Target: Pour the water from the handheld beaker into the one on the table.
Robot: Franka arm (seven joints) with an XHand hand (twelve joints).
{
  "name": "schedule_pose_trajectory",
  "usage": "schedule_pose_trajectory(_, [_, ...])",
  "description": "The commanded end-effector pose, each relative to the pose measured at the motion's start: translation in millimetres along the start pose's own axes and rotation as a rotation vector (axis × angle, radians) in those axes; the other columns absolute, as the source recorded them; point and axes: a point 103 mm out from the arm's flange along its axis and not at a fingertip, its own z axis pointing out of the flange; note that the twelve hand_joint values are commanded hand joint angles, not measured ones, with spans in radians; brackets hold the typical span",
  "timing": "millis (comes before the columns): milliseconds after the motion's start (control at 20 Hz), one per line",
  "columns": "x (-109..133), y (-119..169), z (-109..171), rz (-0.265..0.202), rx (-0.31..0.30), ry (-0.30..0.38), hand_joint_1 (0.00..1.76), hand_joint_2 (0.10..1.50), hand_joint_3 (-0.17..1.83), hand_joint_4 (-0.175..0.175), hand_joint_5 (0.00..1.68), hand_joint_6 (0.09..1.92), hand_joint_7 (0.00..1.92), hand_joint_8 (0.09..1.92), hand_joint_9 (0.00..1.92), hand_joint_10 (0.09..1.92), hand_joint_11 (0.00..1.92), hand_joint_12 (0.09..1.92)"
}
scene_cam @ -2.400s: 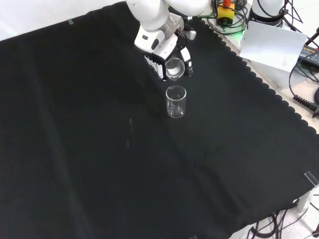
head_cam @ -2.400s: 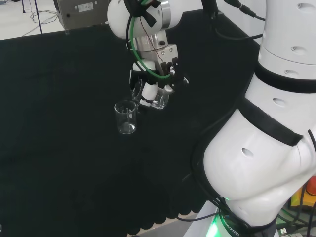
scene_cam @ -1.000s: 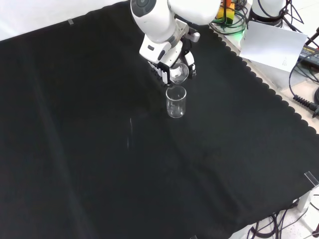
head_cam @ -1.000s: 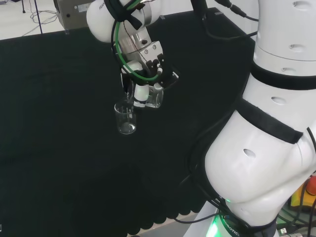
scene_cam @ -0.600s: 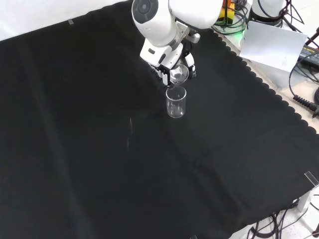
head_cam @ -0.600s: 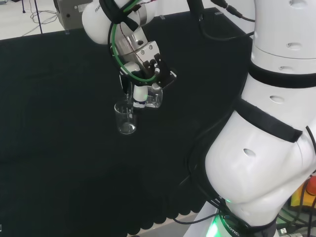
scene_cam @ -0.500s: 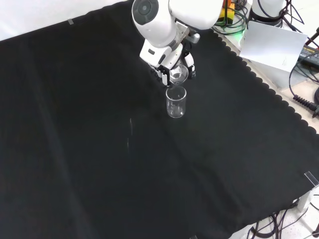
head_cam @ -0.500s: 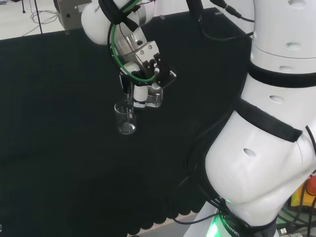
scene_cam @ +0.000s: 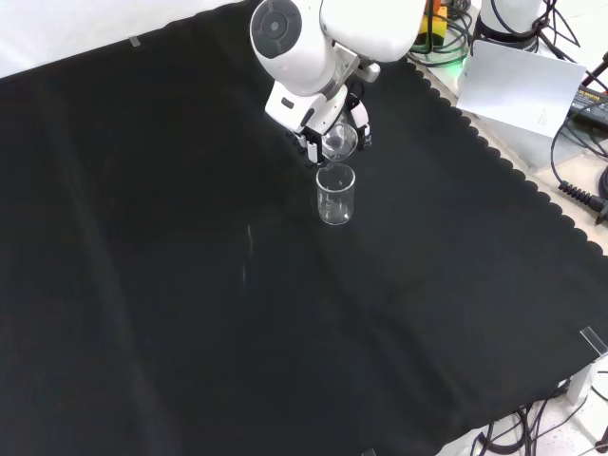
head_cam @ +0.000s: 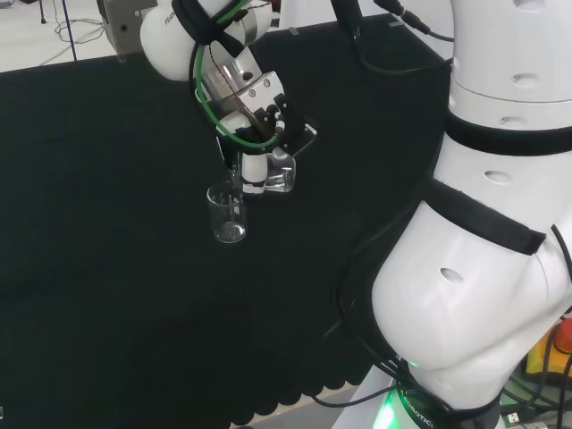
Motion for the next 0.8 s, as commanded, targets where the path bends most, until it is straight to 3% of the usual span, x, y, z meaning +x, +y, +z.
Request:
schedule_pose_trajectory(50, [2.4, 0.9, -0.7, 0.006, 0.021, -0.019, 1.15, 0.6, 0.71, 0.175, 1.36, 0.55, 1.76, 0.09, 1.83, 0.09, 1.79, 0.44])
schedule_pose_trajectory(800, [6.3, 5.0, -5.8, 0.036, 0.078, -0.069, 1.15, 0.61, 0.7, 0.175, 1.35, 0.56, 1.76, 0.09, 1.83, 0.09, 1.8, 0.44])
